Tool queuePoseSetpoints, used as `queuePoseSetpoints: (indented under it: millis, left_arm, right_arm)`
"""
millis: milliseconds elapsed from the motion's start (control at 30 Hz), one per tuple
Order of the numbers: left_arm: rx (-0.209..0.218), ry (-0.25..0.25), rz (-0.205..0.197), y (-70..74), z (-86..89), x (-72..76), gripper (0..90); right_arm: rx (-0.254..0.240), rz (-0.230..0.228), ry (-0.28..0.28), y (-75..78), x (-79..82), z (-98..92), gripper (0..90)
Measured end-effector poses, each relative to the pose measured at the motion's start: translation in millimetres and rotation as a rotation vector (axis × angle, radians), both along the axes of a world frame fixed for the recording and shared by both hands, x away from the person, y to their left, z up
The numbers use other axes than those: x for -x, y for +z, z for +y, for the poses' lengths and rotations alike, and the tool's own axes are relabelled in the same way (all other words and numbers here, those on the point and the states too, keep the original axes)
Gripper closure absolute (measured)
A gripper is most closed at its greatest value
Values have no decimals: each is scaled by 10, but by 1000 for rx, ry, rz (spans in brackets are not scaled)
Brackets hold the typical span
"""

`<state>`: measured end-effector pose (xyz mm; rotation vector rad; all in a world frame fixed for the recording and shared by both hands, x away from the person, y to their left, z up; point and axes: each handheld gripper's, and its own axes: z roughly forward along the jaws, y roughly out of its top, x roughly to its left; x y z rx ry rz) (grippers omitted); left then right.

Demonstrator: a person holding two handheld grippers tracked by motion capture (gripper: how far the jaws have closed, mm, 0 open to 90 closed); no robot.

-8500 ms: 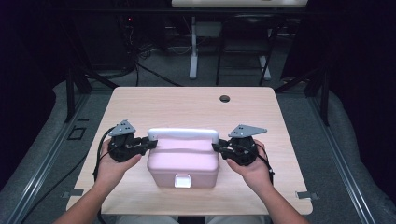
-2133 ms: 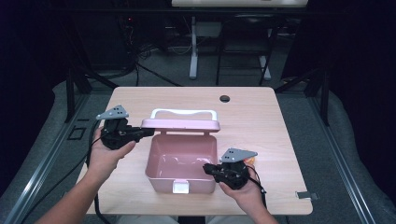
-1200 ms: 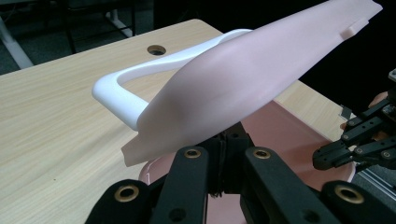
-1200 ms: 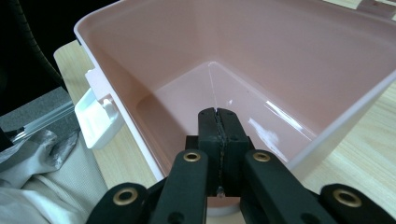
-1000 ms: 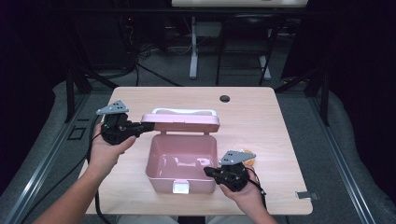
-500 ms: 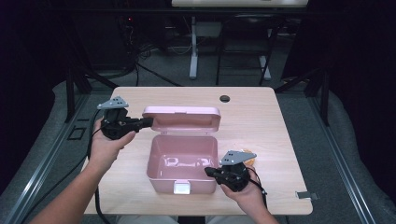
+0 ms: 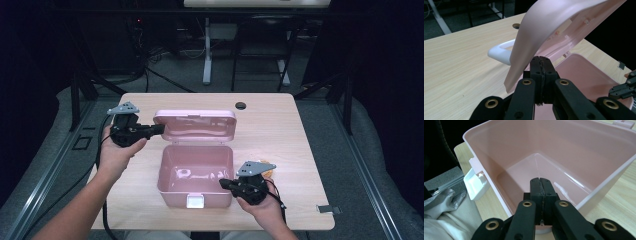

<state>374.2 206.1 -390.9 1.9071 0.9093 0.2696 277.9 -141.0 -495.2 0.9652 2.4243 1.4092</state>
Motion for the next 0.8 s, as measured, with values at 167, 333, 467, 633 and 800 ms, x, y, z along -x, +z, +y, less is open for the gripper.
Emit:
queuePoseSetpoints:
  millis: [167,333,467,633,800]
  left_arm:
    - [4,2,7,-20,-7,-25,895]
    - [8,7,15,-50,-21,-71,892]
    - [5,9,12,-59,-18,-92,887]
    - [3,21,16,-87,-12,-116,875]
    - [4,30,12,-116,-20,-114,856]
  right_arm:
    - [-4,3,2,-2,-2,-6,900]
    - [-1,-1,6,-3,0,-6,900]
    - [-4,1,5,-5,-1,-8,900]
    - [-5,-1,2,-7,2,-8,900]
    - [-6,-11,3,-14,8,-13,900]
